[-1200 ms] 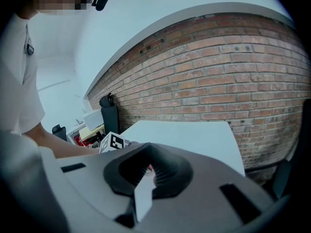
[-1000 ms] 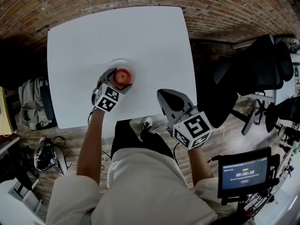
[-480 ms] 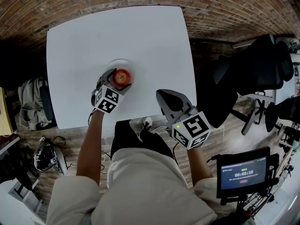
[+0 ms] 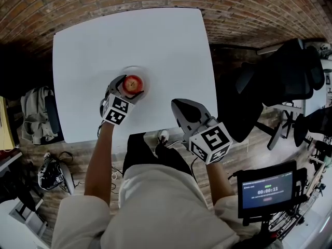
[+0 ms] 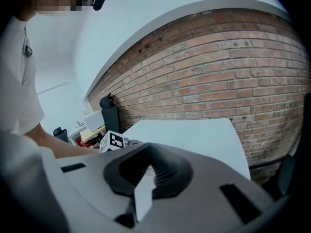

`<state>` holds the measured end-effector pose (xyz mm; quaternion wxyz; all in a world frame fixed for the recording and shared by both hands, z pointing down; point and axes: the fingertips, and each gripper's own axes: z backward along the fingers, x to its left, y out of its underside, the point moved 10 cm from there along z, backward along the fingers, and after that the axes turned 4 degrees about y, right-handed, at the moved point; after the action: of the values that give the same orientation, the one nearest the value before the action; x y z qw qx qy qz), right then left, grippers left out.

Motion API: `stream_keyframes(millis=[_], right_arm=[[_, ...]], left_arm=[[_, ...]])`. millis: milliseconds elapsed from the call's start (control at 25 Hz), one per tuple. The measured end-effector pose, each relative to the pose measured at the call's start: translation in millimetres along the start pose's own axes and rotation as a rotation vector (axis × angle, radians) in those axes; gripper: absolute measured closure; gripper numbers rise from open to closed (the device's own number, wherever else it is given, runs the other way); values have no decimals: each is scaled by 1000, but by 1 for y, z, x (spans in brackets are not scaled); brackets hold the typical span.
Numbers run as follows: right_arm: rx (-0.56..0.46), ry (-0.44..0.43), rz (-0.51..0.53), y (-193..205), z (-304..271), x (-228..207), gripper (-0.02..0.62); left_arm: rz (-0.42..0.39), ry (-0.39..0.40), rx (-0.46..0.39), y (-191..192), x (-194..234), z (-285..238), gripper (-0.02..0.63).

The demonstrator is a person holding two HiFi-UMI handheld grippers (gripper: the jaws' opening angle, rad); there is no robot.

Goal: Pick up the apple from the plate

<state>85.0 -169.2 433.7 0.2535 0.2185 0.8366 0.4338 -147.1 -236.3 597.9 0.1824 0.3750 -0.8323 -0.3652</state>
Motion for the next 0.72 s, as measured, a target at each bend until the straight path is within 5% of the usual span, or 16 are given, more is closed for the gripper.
stream_keyframes(millis=[720], right_arm=[[-65,-42,-27,-17,3,-1,595]], left_arm=[[27,-38,3,-10,0,23,204]])
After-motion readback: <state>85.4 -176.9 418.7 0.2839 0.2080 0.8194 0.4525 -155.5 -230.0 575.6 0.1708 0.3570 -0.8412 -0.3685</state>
